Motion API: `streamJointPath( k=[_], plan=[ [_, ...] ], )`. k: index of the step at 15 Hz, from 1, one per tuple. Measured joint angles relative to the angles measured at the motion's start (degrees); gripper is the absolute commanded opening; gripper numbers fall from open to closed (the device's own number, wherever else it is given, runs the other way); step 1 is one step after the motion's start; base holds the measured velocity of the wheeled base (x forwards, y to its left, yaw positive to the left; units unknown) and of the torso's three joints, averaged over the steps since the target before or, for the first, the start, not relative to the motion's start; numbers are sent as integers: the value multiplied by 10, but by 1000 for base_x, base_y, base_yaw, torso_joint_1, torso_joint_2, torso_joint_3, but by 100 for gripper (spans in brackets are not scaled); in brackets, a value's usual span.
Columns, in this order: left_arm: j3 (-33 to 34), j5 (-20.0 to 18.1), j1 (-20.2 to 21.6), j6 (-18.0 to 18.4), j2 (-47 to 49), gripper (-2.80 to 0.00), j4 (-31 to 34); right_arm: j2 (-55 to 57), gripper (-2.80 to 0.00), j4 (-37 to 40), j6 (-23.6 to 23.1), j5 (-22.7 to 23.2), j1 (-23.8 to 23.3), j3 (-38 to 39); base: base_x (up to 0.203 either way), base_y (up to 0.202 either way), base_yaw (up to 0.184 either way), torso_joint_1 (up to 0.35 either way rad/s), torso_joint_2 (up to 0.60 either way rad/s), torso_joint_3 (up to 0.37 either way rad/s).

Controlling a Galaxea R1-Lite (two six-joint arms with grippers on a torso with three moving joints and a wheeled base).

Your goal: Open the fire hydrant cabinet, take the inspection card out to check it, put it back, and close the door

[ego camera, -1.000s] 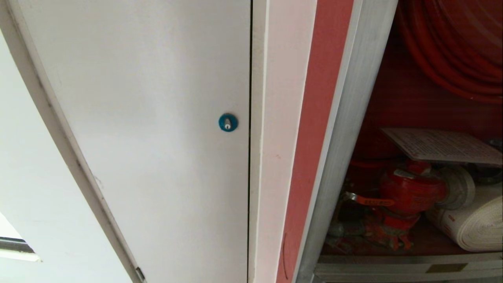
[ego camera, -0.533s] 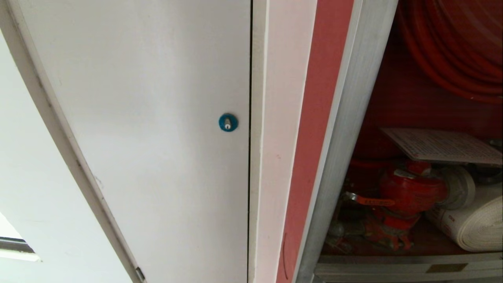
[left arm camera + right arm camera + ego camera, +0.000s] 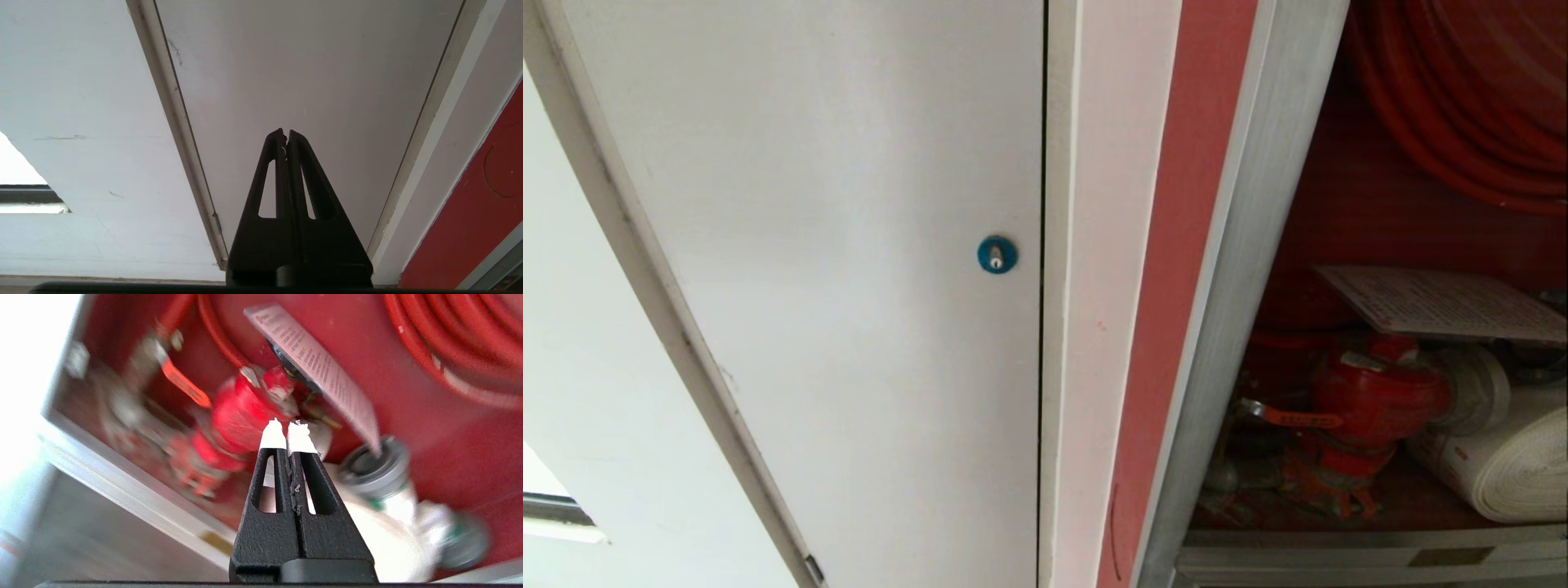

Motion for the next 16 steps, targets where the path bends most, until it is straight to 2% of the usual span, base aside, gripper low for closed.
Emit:
streamJointPath(
  k=[5, 9, 11, 16],
  plan=[
    [0, 0, 0, 0, 0, -280, 0, -84, -280, -2, 179, 2, -7, 42, 0, 0, 0, 0, 0, 0],
    [0, 0, 0, 0, 0, -280, 0, -114, -280, -8, 293, -1, -13, 76, 0, 0, 0, 0, 0, 0],
    [0, 0, 0, 0, 0, -280, 0, -136, -280, -7, 314, -2, -8, 97, 0, 0, 0, 0, 0, 0],
    [0, 0, 0, 0, 0, -280, 0, -206, -280, -8, 314, -2, 0, 171, 0, 0, 0, 0, 0, 0]
  ],
)
